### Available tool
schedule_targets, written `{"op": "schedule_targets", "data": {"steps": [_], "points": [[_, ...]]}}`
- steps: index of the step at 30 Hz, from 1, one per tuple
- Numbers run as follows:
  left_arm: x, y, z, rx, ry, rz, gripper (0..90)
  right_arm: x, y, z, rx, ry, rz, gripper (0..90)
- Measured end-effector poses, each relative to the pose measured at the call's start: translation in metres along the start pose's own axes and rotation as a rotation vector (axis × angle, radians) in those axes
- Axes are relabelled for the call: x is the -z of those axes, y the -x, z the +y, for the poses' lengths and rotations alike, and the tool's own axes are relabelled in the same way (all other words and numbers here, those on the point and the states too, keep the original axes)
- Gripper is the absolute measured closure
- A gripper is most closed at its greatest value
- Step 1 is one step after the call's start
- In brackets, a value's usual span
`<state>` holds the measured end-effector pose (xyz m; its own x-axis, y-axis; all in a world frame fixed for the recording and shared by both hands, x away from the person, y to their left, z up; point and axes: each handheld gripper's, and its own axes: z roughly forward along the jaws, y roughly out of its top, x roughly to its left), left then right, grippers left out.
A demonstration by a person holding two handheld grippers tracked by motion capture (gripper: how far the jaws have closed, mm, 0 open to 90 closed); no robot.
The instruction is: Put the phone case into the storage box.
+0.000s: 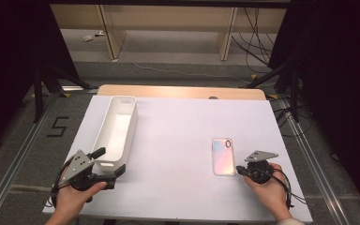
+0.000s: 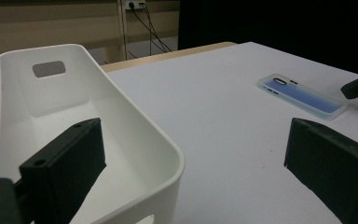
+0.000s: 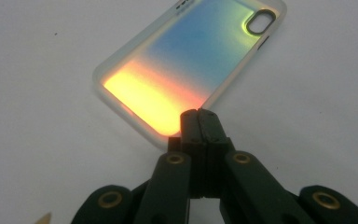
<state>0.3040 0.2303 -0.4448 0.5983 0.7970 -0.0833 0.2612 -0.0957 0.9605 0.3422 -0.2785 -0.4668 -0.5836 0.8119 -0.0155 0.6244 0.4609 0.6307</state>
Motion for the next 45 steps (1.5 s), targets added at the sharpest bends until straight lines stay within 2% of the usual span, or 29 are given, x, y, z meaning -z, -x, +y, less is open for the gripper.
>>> {"op": "schedule_targets", "data": {"steps": [1,5,7,8,12,13,15,17,18,20,27,28,29,30,31,33,34,35,37,40,41,43,44,45], "points": [[0.000,0.000,0.000,-0.001,0.001,-0.001,4.1,-0.002,0.001,-0.001,0.028,0.000,-0.004,90.0],[0.000,0.000,0.000,-0.002,-0.001,-0.003,4.2,-0.002,0.002,-0.002,0.032,-0.008,-0.001,90.0],[0.000,0.000,0.000,-0.002,0.001,-0.004,4.2,-0.003,0.001,-0.002,0.025,-0.012,-0.003,90.0],[0.000,0.000,0.000,-0.002,0.004,-0.005,4.3,-0.002,0.000,-0.002,0.000,-0.023,0.004,90.0],[0.000,0.000,0.000,-0.004,0.001,-0.004,4.3,-0.005,0.002,-0.003,0.019,-0.022,0.004,90.0],[0.000,0.000,0.000,-0.004,0.001,-0.005,4.3,-0.008,0.001,-0.004,0.017,0.008,-0.004,90.0],[0.000,0.000,0.000,-0.004,0.001,-0.004,4.3,-0.006,0.000,-0.002,0.008,-0.037,0.014,90.0],[0.000,0.000,0.000,-0.003,0.001,-0.005,4.3,-0.006,-0.001,-0.002,0.006,-0.034,0.010,90.0],[0.000,0.000,0.000,-0.004,0.001,-0.005,4.3,-0.009,-0.002,-0.004,0.002,-0.012,0.002,90.0],[0.000,0.000,0.000,-0.004,0.002,-0.004,4.3,-0.010,-0.002,-0.004,0.019,-0.004,0.000,90.0],[0.000,0.000,0.000,-0.004,0.001,-0.005,4.3,-0.010,-0.002,-0.004,0.020,-0.003,0.003,90.0],[0.000,0.000,0.000,-0.004,0.001,-0.005,4.4,-0.008,-0.002,-0.003,0.005,-0.023,0.014,90.0],[0.000,0.000,0.000,-0.005,0.001,-0.005,4.3,-0.008,-0.002,-0.002,0.014,-0.035,0.018,90.0],[0.000,0.000,0.000,-0.005,0.001,-0.005,4.3,-0.008,-0.001,-0.002,0.024,-0.031,0.018,90.0],[0.000,0.000,0.000,-0.004,0.001,-0.005,4.3,-0.009,-0.002,-0.002,0.013,-0.017,0.014,90.0],[0.000,0.000,0.000,-0.004,0.001,-0.005,4.3,-0.008,-0.002,-0.002,0.011,-0.031,0.018,90.0],[0.000,0.000,0.000,-0.004,0.001,-0.005,4.4,-0.011,-0.001,-0.003,0.032,0.003,0.004,90.0],[0.000,0.000,0.000,-0.004,0.001,-0.005,4.3,-0.010,-0.001,-0.003,0.017,0.000,0.009,90.0],[0.000,0.000,0.000,-0.003,0.002,-0.005,4.4,-0.009,-0.001,-0.003,0.019,-0.014,0.011,90.0],[0.000,0.000,0.000,-0.003,0.004,-0.005,4.4,-0.009,0.000,-0.003,0.026,-0.003,0.011,90.0],[0.000,0.000,0.000,-0.003,0.004,-0.005,4.4,-0.006,0.000,-0.001,0.012,-0.016,0.021,90.0],[0.000,0.000,0.000,-0.002,0.005,-0.004,4.6,-0.004,0.002,-0.001,0.039,0.035,0.013,90.0],[0.000,0.000,0.000,-0.002,0.005,-0.003,4.5,-0.001,0.003,-0.001,0.024,0.050,0.018,88.4],[0.000,0.000,0.000,-0.002,0.005,-0.003,4.6,-0.001,0.004,-0.001,0.031,0.077,0.017,86.7]]}}
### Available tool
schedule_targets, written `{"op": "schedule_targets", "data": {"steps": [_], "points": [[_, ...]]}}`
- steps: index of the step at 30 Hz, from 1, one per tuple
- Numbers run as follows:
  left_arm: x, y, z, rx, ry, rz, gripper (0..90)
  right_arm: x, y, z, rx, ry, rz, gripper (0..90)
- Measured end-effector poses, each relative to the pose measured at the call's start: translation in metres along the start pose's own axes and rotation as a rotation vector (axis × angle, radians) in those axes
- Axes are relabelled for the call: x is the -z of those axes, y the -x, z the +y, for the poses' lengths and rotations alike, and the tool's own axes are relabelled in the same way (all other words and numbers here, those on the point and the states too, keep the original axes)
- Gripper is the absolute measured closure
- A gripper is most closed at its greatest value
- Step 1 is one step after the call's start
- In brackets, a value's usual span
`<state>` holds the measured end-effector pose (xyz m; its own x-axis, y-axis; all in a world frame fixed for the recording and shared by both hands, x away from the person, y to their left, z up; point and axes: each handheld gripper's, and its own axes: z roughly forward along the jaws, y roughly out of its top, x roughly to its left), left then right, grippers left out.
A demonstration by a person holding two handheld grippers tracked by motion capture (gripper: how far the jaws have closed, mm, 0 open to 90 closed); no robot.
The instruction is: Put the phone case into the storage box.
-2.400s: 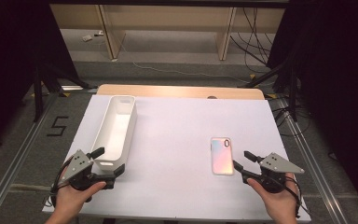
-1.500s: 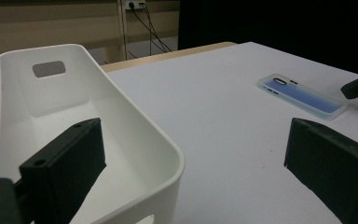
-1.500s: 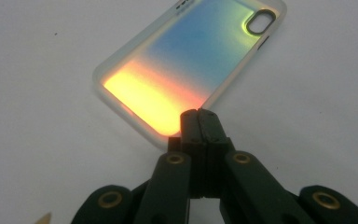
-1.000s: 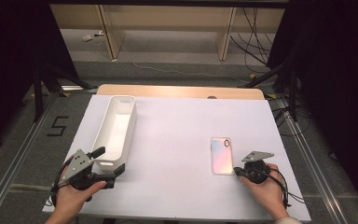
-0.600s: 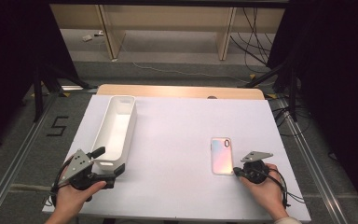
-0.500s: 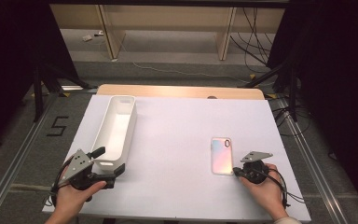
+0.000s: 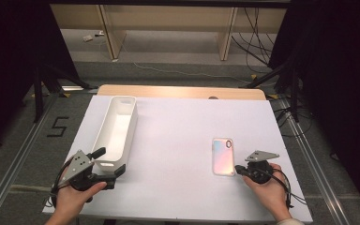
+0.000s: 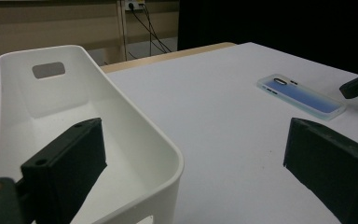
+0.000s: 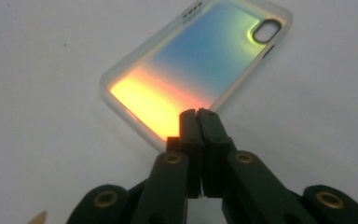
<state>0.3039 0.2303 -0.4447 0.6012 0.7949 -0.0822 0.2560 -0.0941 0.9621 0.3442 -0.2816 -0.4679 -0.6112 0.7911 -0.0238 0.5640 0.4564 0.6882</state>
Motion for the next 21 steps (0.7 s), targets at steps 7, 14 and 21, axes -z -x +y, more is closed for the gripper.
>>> {"op": "schedule_targets", "data": {"steps": [7,14,21], "points": [[0.001,0.000,0.000,0.002,0.000,0.000,4.6,0.024,-0.005,0.004,-0.045,0.138,0.027,64.8],[0.001,0.000,0.000,0.005,0.000,0.001,4.8,0.045,-0.016,0.010,-0.029,0.246,0.029,45.4],[0.001,0.000,-0.001,0.004,-0.002,0.001,4.9,0.060,-0.022,0.023,-0.018,0.326,0.017,34.5]]}}
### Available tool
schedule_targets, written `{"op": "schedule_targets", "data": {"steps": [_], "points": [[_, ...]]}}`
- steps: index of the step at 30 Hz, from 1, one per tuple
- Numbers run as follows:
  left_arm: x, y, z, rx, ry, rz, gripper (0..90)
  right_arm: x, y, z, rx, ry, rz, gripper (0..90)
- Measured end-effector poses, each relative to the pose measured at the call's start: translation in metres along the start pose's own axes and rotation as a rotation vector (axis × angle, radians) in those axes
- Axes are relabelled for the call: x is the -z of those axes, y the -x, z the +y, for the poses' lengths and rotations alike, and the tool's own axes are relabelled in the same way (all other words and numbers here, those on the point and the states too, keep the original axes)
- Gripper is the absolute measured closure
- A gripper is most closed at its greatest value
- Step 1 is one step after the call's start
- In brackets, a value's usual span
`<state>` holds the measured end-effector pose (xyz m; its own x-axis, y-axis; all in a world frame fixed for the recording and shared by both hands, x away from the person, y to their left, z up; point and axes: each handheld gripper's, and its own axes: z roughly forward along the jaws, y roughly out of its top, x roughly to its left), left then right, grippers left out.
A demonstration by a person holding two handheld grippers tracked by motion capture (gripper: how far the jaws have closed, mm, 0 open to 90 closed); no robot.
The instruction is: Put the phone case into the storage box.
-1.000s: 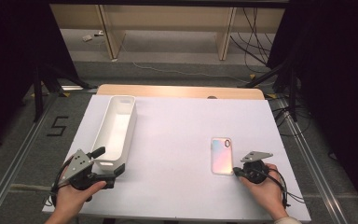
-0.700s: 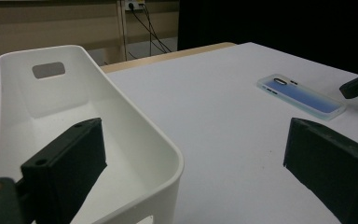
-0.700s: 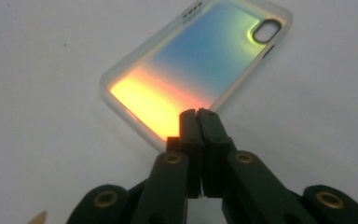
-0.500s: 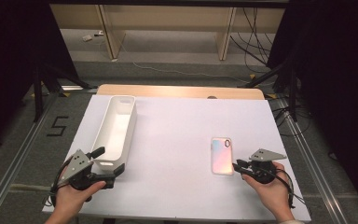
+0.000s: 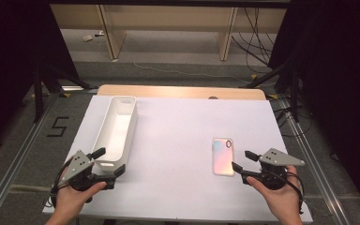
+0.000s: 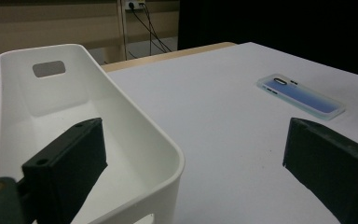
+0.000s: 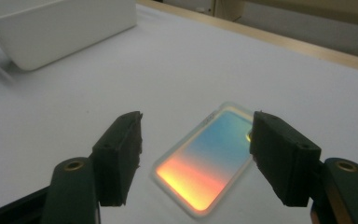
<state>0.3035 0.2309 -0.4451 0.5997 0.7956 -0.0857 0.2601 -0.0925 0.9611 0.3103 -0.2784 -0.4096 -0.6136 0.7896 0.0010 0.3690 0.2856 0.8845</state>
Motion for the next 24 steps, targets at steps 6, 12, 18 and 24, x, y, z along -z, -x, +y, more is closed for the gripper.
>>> {"op": "schedule_targets", "data": {"steps": [6,12,18,24], "points": [[0.000,0.000,0.000,0.001,0.001,0.001,5.0,0.008,-0.001,0.012,0.004,0.051,-0.012,30.5],[0.000,0.000,0.000,0.002,-0.002,0.002,5.0,0.012,0.001,0.021,0.028,0.039,-0.007,28.1],[0.000,0.000,0.000,0.004,-0.001,-0.001,5.0,0.004,0.002,0.034,0.138,-0.038,0.024,28.1],[0.000,0.000,0.000,0.004,-0.001,-0.001,5.1,-0.017,0.005,0.041,0.233,-0.204,0.092,27.2]]}}
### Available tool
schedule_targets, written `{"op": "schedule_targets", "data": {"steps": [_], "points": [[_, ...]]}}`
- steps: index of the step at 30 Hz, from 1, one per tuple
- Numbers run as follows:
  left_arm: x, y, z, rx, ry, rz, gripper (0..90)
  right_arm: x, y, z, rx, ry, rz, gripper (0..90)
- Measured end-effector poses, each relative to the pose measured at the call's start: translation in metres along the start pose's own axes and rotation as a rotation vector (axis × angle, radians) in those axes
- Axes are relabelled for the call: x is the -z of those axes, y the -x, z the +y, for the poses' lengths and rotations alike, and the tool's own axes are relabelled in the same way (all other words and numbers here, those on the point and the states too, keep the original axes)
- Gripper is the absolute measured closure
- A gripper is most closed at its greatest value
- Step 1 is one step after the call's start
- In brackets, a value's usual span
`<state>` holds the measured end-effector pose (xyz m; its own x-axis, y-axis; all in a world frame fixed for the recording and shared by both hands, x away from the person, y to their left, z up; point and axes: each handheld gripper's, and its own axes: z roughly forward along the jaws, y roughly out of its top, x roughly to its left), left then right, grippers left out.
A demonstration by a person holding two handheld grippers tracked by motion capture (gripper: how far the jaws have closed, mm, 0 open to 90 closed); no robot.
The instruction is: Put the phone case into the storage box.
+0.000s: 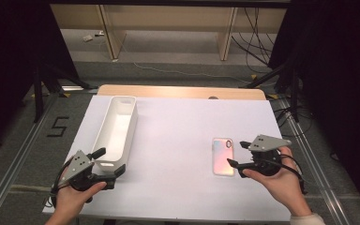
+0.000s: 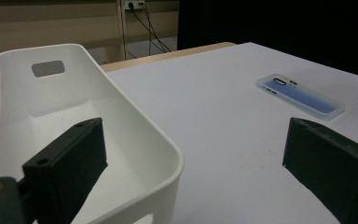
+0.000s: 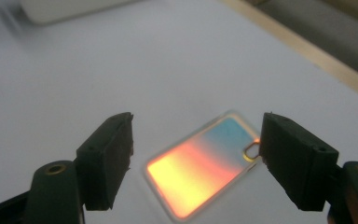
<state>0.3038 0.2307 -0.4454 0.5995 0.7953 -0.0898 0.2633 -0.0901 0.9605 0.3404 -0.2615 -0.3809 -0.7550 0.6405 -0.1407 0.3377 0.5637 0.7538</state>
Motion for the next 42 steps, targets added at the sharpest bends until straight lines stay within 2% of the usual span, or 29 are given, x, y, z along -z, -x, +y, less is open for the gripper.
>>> {"op": "schedule_targets", "data": {"steps": [2,3,5,6,7,10,13,18,23,28,35,37,38,42], "points": [[0.000,0.000,0.000,0.002,0.001,-0.001,5.1,-0.010,0.000,0.002,0.061,-0.093,0.038,31.2],[0.000,0.000,0.000,0.003,0.001,-0.003,5.2,-0.015,-0.002,0.002,0.095,-0.127,0.037,33.6],[0.000,-0.001,0.000,0.002,-0.001,-0.006,5.3,-0.025,-0.003,0.003,0.149,-0.196,0.060,33.3],[0.000,0.000,0.000,0.005,-0.001,-0.004,5.3,-0.035,-0.004,0.004,0.196,-0.292,0.102,33.1],[0.000,-0.001,0.000,0.005,-0.001,-0.006,5.3,-0.035,-0.004,0.004,0.196,-0.292,0.102,33.1],[0.000,-0.001,0.000,0.005,-0.001,-0.006,5.4,-0.052,-0.006,0.003,0.242,-0.400,0.140,33.0],[0.000,-0.001,0.000,0.005,0.001,-0.007,5.5,-0.065,-0.007,0.003,0.287,-0.476,0.144,33.4],[0.000,-0.001,0.000,0.006,-0.002,-0.009,5.6,-0.081,-0.007,0.005,0.354,-0.573,0.173,35.9],[-0.001,-0.001,-0.001,0.007,-0.003,-0.013,5.8,-0.093,-0.009,0.004,0.417,-0.593,0.153,37.9],[-0.001,-0.001,-0.001,0.007,-0.002,-0.014,5.9,-0.101,-0.012,0.002,0.453,-0.625,0.149,38.1],[-0.001,-0.001,-0.001,0.005,-0.002,-0.017,6.0,-0.106,-0.014,0.001,0.470,-0.647,0.145,39.5],[-0.001,-0.001,-0.001,0.003,-0.004,-0.018,6.0,-0.106,-0.014,0.001,0.468,-0.654,0.154,42.3],[-0.001,-0.001,-0.001,0.002,-0.001,-0.023,6.0,-0.107,-0.014,0.001,0.491,-0.650,0.156,43.8],[-0.001,-0.001,-0.001,0.002,-0.001,-0.023,6.0,-0.107,-0.015,0.000,0.500,-0.663,0.170,49.6]]}}
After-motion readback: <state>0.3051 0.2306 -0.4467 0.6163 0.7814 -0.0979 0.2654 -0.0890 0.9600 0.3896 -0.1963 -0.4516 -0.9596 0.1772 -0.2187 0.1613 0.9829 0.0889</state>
